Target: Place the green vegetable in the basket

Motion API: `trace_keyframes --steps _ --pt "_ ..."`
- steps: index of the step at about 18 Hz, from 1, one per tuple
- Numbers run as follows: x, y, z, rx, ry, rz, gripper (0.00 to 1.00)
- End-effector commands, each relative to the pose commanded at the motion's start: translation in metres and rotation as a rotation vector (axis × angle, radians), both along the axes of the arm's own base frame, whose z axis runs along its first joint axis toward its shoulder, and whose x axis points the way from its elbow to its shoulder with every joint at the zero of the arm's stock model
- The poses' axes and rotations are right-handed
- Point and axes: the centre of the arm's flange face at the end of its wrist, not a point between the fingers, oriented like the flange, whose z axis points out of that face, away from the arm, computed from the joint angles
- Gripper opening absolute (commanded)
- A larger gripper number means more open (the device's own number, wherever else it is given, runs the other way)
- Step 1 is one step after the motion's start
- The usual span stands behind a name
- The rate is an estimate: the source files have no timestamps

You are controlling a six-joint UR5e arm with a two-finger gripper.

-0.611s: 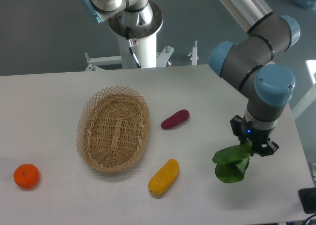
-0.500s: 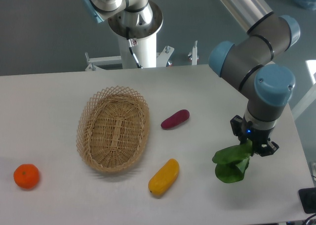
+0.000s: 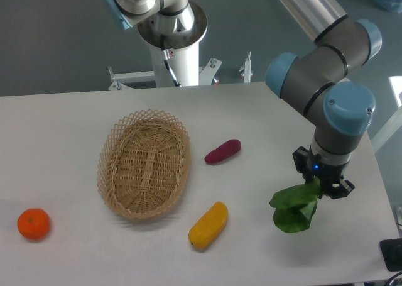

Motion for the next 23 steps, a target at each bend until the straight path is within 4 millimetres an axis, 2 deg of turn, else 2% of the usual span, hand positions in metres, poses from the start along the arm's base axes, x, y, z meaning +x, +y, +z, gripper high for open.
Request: trace_keyframes --steps 3,6,10,15,18,23 --pt "0.006 0.002 -0.001 0.011 -0.013 0.011 0.43" --pt "0.02 0.013 -0.001 0.013 -0.021 0.009 0.43" --pt "0.052 0.026 -0.001 0.013 -0.037 -0.001 0.43" --pt "0.091 0.057 -0.002 0.017 -0.051 0.024 0.43" --pt "0.127 0.064 -0.001 0.013 -0.06 0.001 0.43" --pt "0.207 0.085 -0.001 -0.001 -0.078 -0.066 0.44"
